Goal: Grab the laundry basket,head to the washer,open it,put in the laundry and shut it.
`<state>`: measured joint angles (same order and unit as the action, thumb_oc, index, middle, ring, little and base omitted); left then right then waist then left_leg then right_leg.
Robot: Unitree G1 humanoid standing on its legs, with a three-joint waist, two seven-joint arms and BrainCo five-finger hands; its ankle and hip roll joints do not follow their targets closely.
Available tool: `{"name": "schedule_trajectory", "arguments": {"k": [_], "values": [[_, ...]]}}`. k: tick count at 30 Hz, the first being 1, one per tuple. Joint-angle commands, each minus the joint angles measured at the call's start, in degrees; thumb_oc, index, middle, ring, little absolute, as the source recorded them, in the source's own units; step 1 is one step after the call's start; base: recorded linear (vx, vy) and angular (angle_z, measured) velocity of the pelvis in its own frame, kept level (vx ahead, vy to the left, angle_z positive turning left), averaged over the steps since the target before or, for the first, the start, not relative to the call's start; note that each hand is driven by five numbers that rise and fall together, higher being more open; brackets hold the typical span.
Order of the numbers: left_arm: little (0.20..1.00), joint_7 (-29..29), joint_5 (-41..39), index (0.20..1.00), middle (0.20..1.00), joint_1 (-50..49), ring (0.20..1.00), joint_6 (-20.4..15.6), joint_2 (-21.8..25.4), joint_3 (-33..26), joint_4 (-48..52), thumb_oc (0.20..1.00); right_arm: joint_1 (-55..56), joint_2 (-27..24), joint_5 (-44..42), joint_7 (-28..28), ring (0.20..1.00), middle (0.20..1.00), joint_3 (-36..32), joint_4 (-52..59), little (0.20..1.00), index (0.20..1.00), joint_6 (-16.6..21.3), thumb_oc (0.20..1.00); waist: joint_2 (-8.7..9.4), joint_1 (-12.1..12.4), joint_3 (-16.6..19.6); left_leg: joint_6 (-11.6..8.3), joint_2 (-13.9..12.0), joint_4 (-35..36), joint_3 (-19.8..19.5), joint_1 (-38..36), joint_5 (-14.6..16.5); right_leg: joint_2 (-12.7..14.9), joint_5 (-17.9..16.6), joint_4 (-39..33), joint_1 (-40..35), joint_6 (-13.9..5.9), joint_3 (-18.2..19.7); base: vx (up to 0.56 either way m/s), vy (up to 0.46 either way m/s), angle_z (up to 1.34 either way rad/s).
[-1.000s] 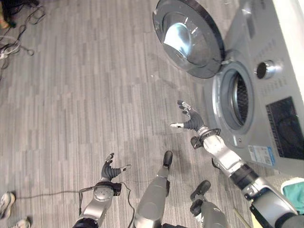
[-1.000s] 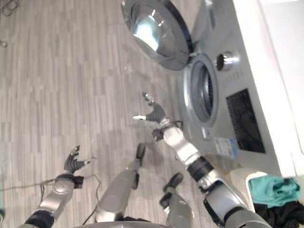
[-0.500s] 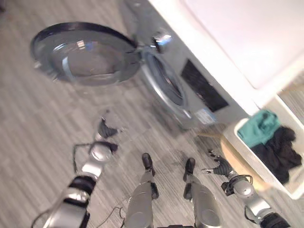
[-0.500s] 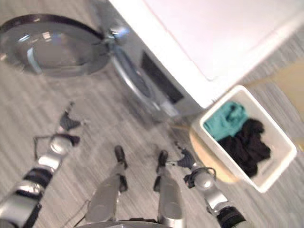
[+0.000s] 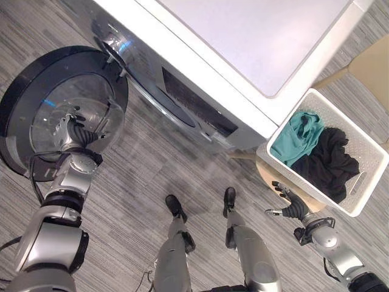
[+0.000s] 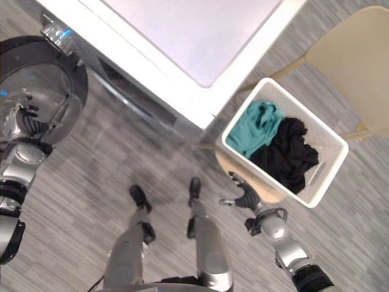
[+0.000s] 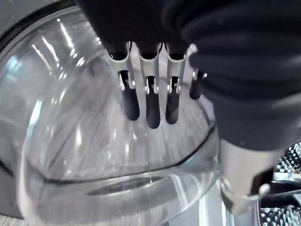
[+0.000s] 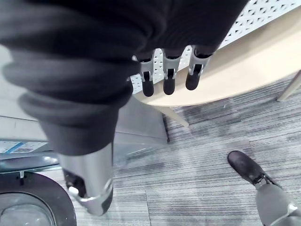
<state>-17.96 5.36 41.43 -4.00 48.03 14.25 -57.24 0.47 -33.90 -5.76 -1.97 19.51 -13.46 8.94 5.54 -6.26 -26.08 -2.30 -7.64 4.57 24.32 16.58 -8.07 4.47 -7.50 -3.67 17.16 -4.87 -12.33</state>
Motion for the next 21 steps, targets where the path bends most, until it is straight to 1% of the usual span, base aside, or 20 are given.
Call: {"name": "schedule_trajectory", "arguments": {"k": [1, 3, 5, 6, 9, 10, 12, 13, 15, 16, 17, 18, 19, 20, 21], "values": [[1.0, -1.36, 1.51, 1.0, 1.0, 0.23, 1.0, 3.38, 7.52, -2.96, -6.9, 1.0, 1.42, 0.38, -3.91, 0.89, 1.0, 1.0, -3.09, 2.61, 1.0, 1.0, 2.5, 1.0, 2.97, 1.95, -0.49, -0.1, 3.2, -6.23, -4.39, 3.12, 7.47, 2.18, 7.56, 8.16, 1.93, -4.66, -3.45, 0.04, 0.013, 0.03], [1.0, -1.77, 2.53, 1.0, 1.0, -0.54, 1.0, 4.06, 10.04, -4.41, -8.1, 1.0, 1.69, 0.59, -4.32, 1.27, 1.0, 1.0, -3.47, 3.23, 1.0, 1.0, 2.73, 1.0, 2.94, 2.38, -0.42, -0.1, 3.15, -6.86, -4.74, 3.47, 7.97, 2.32, 7.67, 8.28, 1.78, -4.55, -3.85, 0.03, 0.005, -0.01], [1.0, -2.01, 2.5, 1.0, 1.0, -1.46, 1.0, 4.21, 11.07, -5.38, -8.15, 1.0, 1.66, 0.63, -4.72, 1.42, 1.0, 1.0, -3.41, 3.38, 1.0, 1.0, 3.05, 1.0, 2.95, 2.56, -0.4, -0.1, 3.07, -7.18, -4.77, 3.57, 8.18, 2.36, 7.69, 8.3, 1.65, -4.55, -3.97, 0.03, -0.016, 0.09], [1.0, -2.06, 2.36, 1.0, 1.0, -3.51, 1.0, 4.23, 12.44, -7.21, -8.23, 1.0, 1.3, 1.29, -5.21, 1.61, 1.0, 1.0, -3.08, 3.53, 1.0, 1.0, 3.21, 1.0, 2.92, 3.05, -0.27, -0.12, 2.97, -7.96, -4.81, 3.48, 8.65, 2.28, 7.73, 8.18, 1.23, -4.49, -3.91, 0.04, -0.023, 0.1], [1.0, -1.9, 1.2, 1.0, 1.0, -5.76, 1.0, 3.8, 11.89, -9.19, -7.69, 1.0, 0.61, 1.74, -5.2, 1.6, 1.0, 1.0, -2.51, 3.42, 1.0, 1.0, 3.16, 1.0, 2.91, 3.14, -0.02, -0.22, 2.88, -8.3, -4.49, 3.07, 9.0, 2.15, 7.89, 8.13, 0.95, -4.4, -3.57, 0.02, -0.017, 0.06], [1.0, -1.67, -1.41, 1.0, 1.0, -7.66, 1.0, 2.78, 10.12, -10.33, -6.51, 1.0, -0.07, 2.34, -4.77, 1.36, 1.0, 1.0, -2.4, 3.54, 1.0, 1.0, 3.08, 1.0, 2.74, 3.39, 0.51, -0.22, 2.81, -8.36, -4.19, 2.36, 9.34, 2.12, 8.14, 8.26, 0.61, -4.26, -3.16, 0.04, -0.008, 0.03], [1.0, -1.75, -4.14, 1.0, 1.0, -13.19, 1.0, 1.84, 5.88, -13.18, -1.56, 1.0, -0.51, 3.0, -4.2, 0.92, 1.0, 1.0, -2.19, 4.22, 1.0, 1.0, 2.85, 1.0, 2.48, 3.56, 1.25, -0.12, 2.75, -8.48, -3.43, 0.85, 9.94, 2.14, 8.54, 8.6, -0.14, -4.09, -2.52, 0.04, -0.01, -0.02], [1.0, -1.75, -4.13, 1.0, 1.0, -13.32, 1.0, 1.86, 5.87, -13.3, -1.48, 1.0, -0.51, 2.96, -4.2, 0.92, 1.0, 1.0, -2.14, 4.23, 1.0, 1.0, 2.84, 1.0, 2.47, 3.51, 1.27, -0.12, 2.75, -8.47, -3.42, 0.83, 9.94, 2.14, 8.54, 8.6, -0.15, -4.09, -2.52, 0.04, -0.016, -0.09], [1.0, -1.55, -5.82, 1.0, 1.0, -19.31, 1.0, 1.07, 0.92, -15.03, 3.73, 1.0, -0.8, 3.71, -3.46, 0.42, 1.0, 1.0, -2.96, 4.74, 1.0, 1.0, 2.31, 1.0, 1.96, 3.9, 2.42, 0.12, 2.88, -8.27, -2.62, -1.26, 10.6, 2.25, 9.08, 9.4, -1.01, -4.0, -2.07, 0.08, 0.003, -0.13], [1.0, -0.92, -6.47, 1.0, 1.0, -24.82, 1.0, 0.56, -4.26, -15.84, 7.5, 1.0, -1.39, 4.26, -2.19, -0.11, 1.0, 1.0, -4.23, 5.23, 1.0, 1.0, 1.75, 1.0, 1.48, 4.1, 3.8, 0.35, 3.06, -7.72, -1.1, -4.18, 11.17, 2.5, 9.32, 10.39, -2.17, -4.14, -2.1, 0.13, 0.041, -0.14], [1.0, -0.51, -6.9, 1.0, 1.0, -27.06, 1.0, 0.57, -6.7, -16.0, 8.52, 1.0, -1.46, 4.72, -1.67, -0.24, 1.0, 1.0, -4.87, 5.51, 1.0, 1.0, 1.46, 1.0, 1.35, 4.0, 4.3, 0.5, 3.07, -7.48, -0.07, -5.68, 11.56, 2.74, 9.36, 11.09, -2.7, -4.28, -2.33, 0.1, 0.036, -0.24], [1.0, -0.52, -6.86, 1.0, 1.0, -27.32, 1.0, 0.64, -6.81, -16.12, 8.72, 1.0, -1.35, 4.61, -1.65, -0.24, 1.0, 1.0, -4.83, 5.61, 1.0, 1.0, 1.4, 1.0, 1.3, 4.05, 4.25, 0.5, 3.1, -7.37, 0.05, -5.93, 11.57, 2.74, 9.39, 11.13, -2.83, -4.31, -2.21, 0.08, 0.056, -0.58], [1.0, 0.44, -6.79, 1.0, 1.0, -32.03, 1.0, 0.4, -11.48, -15.58, 11.2, 1.0, -1.85, 4.98, -0.26, -0.42, 1.0, 1.0, -5.98, 5.86, 1.0, 1.0, 0.77, 1.0, 0.59, 4.29, 5.36, 0.56, 2.87, -6.61, 2.85, -9.17, 11.85, 3.79, 9.1, 12.83, -3.75, -4.6, -4.5, 0.06, 0.024, -0.71], [1.0, 1.3, -6.72, 1.0, 1.0, -34.01, 1.0, 0.59, -13.68, -14.91, 11.77, 1.0, -1.96, 5.14, 0.26, -0.45, 1.0, 1.0, -6.51, 6.2, 1.0, 1.0, 0.59, 1.0, 0.17, 4.54, 5.88, 0.53, 2.67, -6.36, 4.06, -10.43, 11.82, 4.65, 8.94, 13.8, -4.21, -4.67, -6.62, 0.06, 0.024, -0.86], [1.0, 1.3, -6.69, 1.0, 1.0, -34.18, 1.0, 0.64, -13.8, -14.92, 11.9, 1.0, -1.8, 5.03, 0.27, -0.45, 1.0, 1.0, -6.52, 6.31, 1.0, 1.0, 0.53, 1.0, 0.07, 4.57, 5.85, 0.52, 2.7, -6.23, 4.11, -10.64, 11.8, 4.66, 8.98, 13.87, -4.31, -4.7, -6.57, 0.04, -0.01, -1.12]]}}
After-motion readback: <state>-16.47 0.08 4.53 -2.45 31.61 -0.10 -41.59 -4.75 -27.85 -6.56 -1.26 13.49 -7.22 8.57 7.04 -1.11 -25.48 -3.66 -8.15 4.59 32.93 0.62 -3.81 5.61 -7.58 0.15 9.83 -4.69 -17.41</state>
